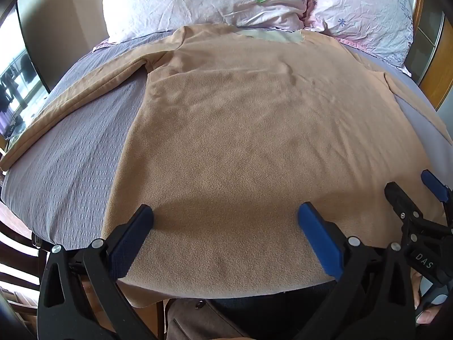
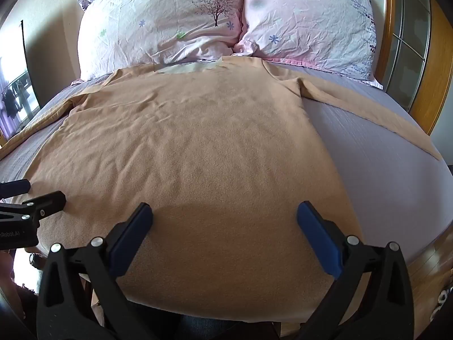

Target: Fold small clothes

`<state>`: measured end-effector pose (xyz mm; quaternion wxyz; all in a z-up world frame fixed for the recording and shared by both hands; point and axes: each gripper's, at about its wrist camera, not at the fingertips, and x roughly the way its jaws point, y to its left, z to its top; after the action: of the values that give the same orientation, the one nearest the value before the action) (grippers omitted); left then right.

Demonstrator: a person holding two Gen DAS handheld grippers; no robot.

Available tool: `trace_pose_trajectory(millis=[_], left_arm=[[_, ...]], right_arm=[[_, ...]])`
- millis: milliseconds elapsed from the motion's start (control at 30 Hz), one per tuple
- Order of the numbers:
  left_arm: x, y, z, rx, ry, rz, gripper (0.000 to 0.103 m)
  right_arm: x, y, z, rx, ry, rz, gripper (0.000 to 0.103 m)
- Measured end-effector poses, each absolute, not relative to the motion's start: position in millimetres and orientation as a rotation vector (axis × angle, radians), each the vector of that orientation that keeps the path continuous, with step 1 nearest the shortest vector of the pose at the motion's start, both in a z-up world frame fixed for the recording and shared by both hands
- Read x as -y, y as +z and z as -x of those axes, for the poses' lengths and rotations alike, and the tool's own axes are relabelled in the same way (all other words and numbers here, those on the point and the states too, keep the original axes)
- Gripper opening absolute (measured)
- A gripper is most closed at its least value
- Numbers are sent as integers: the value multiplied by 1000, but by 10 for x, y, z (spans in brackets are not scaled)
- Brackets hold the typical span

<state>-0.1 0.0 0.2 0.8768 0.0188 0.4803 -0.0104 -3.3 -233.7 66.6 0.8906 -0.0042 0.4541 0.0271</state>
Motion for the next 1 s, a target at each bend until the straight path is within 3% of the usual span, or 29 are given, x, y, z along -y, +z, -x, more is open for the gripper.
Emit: trace_pose_trajectory(millis=[1000], left_arm=[[0,4,1,-998,-22,-40,102]], right_arm=[[2362,698,40,-937,56,8,101]])
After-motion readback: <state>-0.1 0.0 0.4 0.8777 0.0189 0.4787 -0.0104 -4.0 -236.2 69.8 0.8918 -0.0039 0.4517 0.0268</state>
